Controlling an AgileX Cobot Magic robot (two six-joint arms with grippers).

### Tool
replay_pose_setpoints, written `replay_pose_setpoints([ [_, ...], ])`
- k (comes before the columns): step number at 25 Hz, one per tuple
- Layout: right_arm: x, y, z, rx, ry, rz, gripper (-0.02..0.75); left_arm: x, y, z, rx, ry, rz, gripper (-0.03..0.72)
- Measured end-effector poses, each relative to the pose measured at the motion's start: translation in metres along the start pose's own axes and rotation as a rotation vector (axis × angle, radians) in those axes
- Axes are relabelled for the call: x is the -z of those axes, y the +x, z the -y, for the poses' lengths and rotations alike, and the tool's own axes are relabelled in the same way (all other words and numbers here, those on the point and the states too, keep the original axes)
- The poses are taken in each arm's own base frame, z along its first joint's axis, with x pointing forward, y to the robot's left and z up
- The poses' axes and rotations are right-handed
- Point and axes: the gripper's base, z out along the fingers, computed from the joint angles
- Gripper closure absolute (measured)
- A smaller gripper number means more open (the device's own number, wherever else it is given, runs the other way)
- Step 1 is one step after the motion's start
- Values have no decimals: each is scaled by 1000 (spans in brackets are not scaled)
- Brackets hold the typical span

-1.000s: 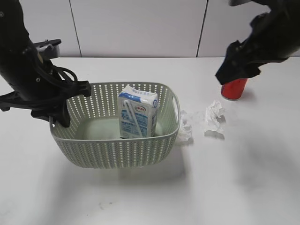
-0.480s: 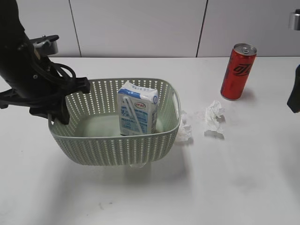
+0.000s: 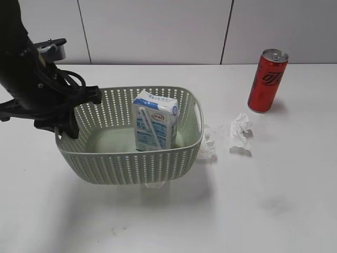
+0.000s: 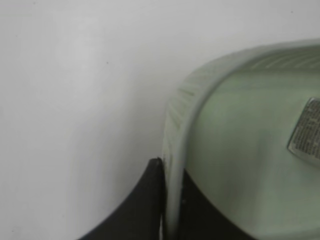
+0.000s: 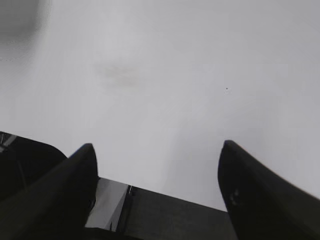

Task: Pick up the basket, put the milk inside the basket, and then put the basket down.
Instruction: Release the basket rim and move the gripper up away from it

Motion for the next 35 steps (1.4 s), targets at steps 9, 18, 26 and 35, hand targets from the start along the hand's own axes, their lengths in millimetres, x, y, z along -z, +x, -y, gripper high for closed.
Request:
replay_pose_setpoints([
  [9,32,92,-19,2,52,328,151,0,-1,2,15,23,8,689],
  [18,36,153,-30,15,92,595,151,0,-1,2,17,25,8,689],
  [26,27,176,-33,24,104,670,151,0,-1,2,17,25,9,689],
  [35,25,171,-34,18,90,728,151,1,-1,2,18,27,9,689],
])
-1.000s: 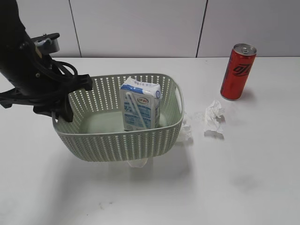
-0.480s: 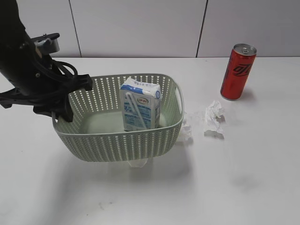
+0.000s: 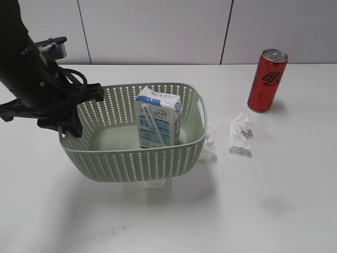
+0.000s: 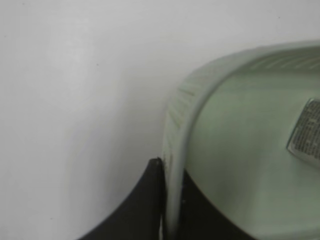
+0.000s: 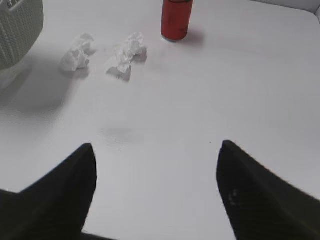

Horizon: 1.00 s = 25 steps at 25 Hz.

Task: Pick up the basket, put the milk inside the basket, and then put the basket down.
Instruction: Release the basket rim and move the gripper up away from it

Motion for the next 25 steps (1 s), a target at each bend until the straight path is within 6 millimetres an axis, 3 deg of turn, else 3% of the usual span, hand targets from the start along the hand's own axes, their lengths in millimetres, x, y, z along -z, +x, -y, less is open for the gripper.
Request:
replay_pose_setpoints([
  [8,-3,0,0,-7,-4,20,151,1,-3,1,-3,12,28,689],
  [16,-3,0,0,-9,-5,21,150,9,-40,19,-57,4,117,689],
  [20,-3,0,0,-9,-5,22,150,-6,-62,24,-44,-7,109,689],
  [25,-3,0,0,-9,-6,22,150,-33,-93,16,1,-33,97,689],
])
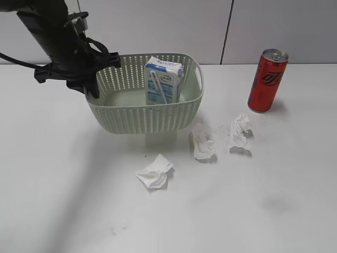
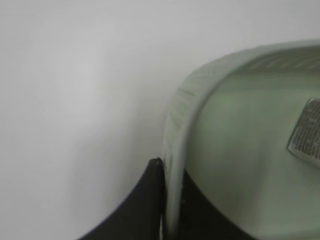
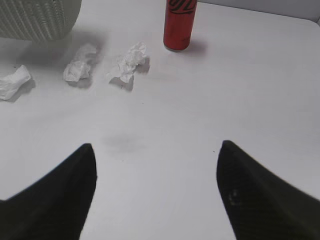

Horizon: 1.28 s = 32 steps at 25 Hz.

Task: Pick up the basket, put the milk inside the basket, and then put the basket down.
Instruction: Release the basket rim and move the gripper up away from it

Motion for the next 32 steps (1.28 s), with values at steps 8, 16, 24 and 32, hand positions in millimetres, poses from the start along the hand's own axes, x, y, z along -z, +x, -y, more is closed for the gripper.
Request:
replay_pose_setpoints([
  [8,0,0,0,0,0,0,150,-42,-16,1,-31,-6,6,689],
  [16,0,0,0,0,0,1,150,-56,-19,1,-33,7,30,689],
  [24,0,0,0,0,0,1,150,-53,-22,5,-58,29,51,426],
  [32,0,0,0,0,0,1,150,-19,-38,13,-85,8,-14,81],
])
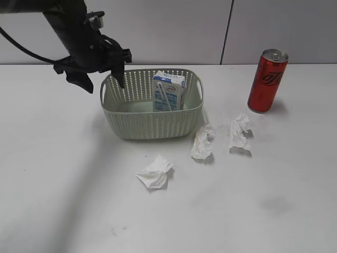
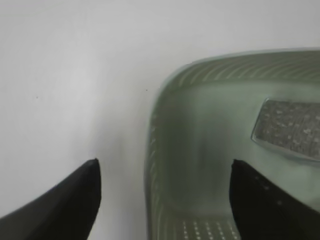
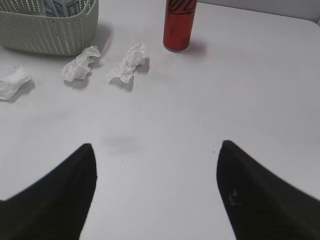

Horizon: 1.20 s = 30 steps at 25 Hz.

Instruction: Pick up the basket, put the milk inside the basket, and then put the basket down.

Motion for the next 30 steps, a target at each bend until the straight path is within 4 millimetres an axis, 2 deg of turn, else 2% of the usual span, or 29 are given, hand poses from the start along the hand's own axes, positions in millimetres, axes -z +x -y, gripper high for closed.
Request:
replay_pose_setpoints([
  [4,0,0,0,0,0,0,150,34,-14,-2,-43,-8,-19,69],
  [8,0,0,0,0,0,0,150,71,-24,-15,-58,-17,17,68],
  [13,0,0,0,0,0,0,150,102,-32,-51,-30,-40,70,71],
  [18,0,0,0,0,0,0,150,138,-28,-94,41,-83,127,80],
  [21,0,0,0,0,0,1,150,153,-18,-115,91,-93,133,82],
  [23,0,0,0,0,0,1,150,163,-7,-122,81,-73,128,82],
  [30,0,0,0,0,0,2,150,211,54,-110,-80,-74,167,92],
])
